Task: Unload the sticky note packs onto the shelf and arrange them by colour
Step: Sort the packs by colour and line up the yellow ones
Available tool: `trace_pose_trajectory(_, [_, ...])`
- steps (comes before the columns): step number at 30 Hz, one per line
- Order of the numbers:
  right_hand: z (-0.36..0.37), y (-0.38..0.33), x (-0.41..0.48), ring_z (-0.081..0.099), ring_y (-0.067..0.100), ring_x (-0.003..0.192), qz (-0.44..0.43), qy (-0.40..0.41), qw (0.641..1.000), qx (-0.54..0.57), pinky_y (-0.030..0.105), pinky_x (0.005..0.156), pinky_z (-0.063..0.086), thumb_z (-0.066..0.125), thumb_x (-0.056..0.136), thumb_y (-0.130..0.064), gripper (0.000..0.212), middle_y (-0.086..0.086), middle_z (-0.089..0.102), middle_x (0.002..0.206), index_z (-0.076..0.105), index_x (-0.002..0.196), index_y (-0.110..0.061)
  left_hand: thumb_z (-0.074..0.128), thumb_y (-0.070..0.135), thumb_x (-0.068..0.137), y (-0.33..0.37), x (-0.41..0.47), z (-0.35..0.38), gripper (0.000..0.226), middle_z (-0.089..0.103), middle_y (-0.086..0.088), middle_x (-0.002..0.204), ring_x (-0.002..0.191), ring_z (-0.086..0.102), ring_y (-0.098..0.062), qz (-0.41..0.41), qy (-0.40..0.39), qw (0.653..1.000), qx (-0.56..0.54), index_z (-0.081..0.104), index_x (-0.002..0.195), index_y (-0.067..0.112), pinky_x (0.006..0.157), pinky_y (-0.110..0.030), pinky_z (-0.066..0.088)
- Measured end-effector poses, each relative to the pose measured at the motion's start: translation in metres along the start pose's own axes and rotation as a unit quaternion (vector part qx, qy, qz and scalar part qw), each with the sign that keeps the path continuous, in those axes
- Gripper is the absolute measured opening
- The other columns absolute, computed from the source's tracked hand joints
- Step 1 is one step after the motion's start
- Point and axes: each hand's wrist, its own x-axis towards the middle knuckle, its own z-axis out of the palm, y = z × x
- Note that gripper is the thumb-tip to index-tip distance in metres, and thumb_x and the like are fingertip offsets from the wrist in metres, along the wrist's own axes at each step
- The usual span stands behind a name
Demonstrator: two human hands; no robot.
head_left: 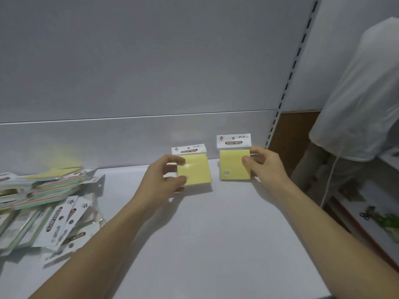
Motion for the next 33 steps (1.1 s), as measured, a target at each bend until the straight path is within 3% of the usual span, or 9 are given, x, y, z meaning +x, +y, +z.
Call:
trace_pose_trajectory(2, [-0.004, 0.003, 0.002, 0.075, 0.017, 0.085, -0.003, 0.032, 0.999, 0.003, 0.030, 0.065, 0.060, 0.070, 0.094, -0.005, 0.014, 0.008, 0.077, 0.096, 0.072, 0.103, -0.017, 0.073, 0.001, 0.087, -0.006, 0.002, 0.008, 0.034, 0.070, -0.002, 0.114, 0.075, 0.073, -0.022, 0.009, 0.007, 1.000, 0.025, 0.066, 0.107, 0.027, 0.082, -0.048, 0.062])
trace_pose_trajectory(5, [-0.007, 0.006, 0.008, 0.074, 0.028, 0.091, 0.010, 0.081, 0.995, -0.058, 0.045, 0.083, 0.060, 0.076, 0.091, -0.014, 0.022, 0.011, 0.077, 0.093, 0.070, 0.112, -0.010, 0.075, 0.004, 0.087, -0.014, 0.002, 0.012, 0.034, 0.070, 0.013, 0.110, 0.069, 0.071, -0.017, 0.046, 0.009, 0.996, 0.075, 0.064, 0.106, 0.030, 0.081, -0.042, 0.061])
trace_pose_trajectory(8, [-0.002, 0.005, 0.012, 0.070, 0.015, 0.085, -0.024, 0.092, 0.971, -0.219, 0.027, 0.070, 0.056, 0.076, 0.092, -0.029, 0.024, -0.001, 0.074, 0.091, 0.074, 0.112, -0.017, 0.075, 0.008, 0.087, -0.019, 0.001, 0.014, 0.037, 0.068, 0.016, 0.110, 0.065, 0.067, -0.013, 0.069, -0.003, 0.992, 0.109, 0.063, 0.106, 0.037, 0.079, -0.035, 0.058])
trace_pose_trajectory(14, [0.009, 0.008, 0.007, 0.063, 0.016, 0.087, -0.060, 0.132, 0.930, -0.337, 0.029, 0.067, 0.046, 0.069, 0.095, -0.039, 0.030, -0.004, 0.067, 0.092, 0.073, 0.115, -0.017, 0.076, 0.020, 0.087, -0.026, -0.002, 0.018, 0.037, 0.068, 0.012, 0.103, 0.081, 0.067, -0.009, 0.094, -0.006, 0.979, 0.178, 0.059, 0.109, 0.044, 0.076, -0.024, 0.054])
trace_pose_trajectory(17, [0.008, 0.008, 0.006, 0.064, 0.016, 0.093, -0.055, 0.130, 0.935, -0.326, 0.029, 0.070, 0.049, 0.067, 0.097, -0.038, 0.032, 0.001, 0.071, 0.106, 0.071, 0.119, -0.015, 0.074, 0.026, 0.088, -0.026, -0.005, 0.022, 0.044, 0.068, 0.012, 0.093, 0.077, 0.063, -0.009, 0.096, -0.027, 0.969, 0.224, 0.050, 0.116, 0.049, 0.069, -0.014, 0.049])
trace_pose_trajectory(20, [0.004, 0.007, 0.006, 0.066, 0.015, 0.098, -0.029, 0.124, 0.961, -0.246, 0.025, 0.069, 0.054, 0.060, 0.101, -0.037, 0.023, -0.002, 0.068, 0.107, 0.071, 0.111, -0.019, 0.071, 0.027, 0.091, -0.026, -0.006, 0.027, 0.051, 0.067, 0.015, 0.100, 0.085, 0.060, -0.001, 0.112, -0.023, 0.954, 0.276, 0.045, 0.133, 0.039, 0.070, -0.011, 0.044])
trace_pose_trajectory(25, [0.004, 0.002, -0.003, 0.063, 0.015, 0.097, -0.095, 0.125, 0.957, -0.242, 0.020, 0.065, 0.053, 0.054, 0.104, -0.031, 0.011, -0.004, 0.061, 0.110, 0.063, 0.109, -0.027, 0.064, 0.035, 0.096, -0.024, -0.004, 0.028, 0.038, 0.059, 0.002, 0.113, 0.104, 0.056, -0.020, 0.116, 0.000, 0.919, 0.377, 0.059, 0.130, 0.022, 0.088, -0.036, 0.048])
trace_pose_trajectory(28, [0.009, 0.002, -0.015, 0.063, 0.014, 0.084, -0.153, 0.098, 0.943, -0.278, 0.039, 0.074, 0.058, 0.053, 0.103, -0.030, 0.012, -0.009, 0.059, 0.109, 0.063, 0.111, -0.031, 0.059, 0.039, 0.098, -0.019, -0.007, 0.024, 0.033, 0.052, 0.003, 0.115, 0.106, 0.057, -0.019, 0.092, 0.002, 0.928, 0.362, 0.062, 0.127, 0.023, 0.089, -0.034, 0.049])
trace_pose_trajectory(33, [0.024, -0.004, -0.041, 0.054, -0.003, 0.093, -0.198, 0.006, 0.918, -0.343, 0.024, 0.079, 0.047, 0.055, 0.098, -0.028, 0.021, -0.019, 0.051, 0.112, 0.061, 0.117, -0.035, 0.054, 0.040, 0.100, -0.008, -0.021, 0.000, 0.039, 0.052, 0.004, 0.130, 0.117, 0.051, -0.012, 0.101, 0.009, 0.907, 0.409, 0.056, 0.136, 0.024, 0.094, -0.032, 0.043])
